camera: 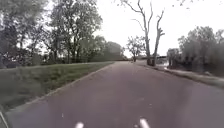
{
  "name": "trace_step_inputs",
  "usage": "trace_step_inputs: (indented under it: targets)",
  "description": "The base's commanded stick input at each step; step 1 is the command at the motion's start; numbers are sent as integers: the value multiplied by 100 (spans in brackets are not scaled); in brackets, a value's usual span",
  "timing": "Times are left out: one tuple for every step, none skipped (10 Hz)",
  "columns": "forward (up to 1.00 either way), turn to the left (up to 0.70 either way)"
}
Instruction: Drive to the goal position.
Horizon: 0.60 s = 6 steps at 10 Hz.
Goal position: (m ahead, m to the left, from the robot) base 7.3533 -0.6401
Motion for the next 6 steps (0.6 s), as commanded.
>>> trace_step_inputs:
  targets:
    - [70, 0]
    - [70, 0]
    - [70, 0]
    - [70, 0]
    - [70, 0]
    - [70, 0]
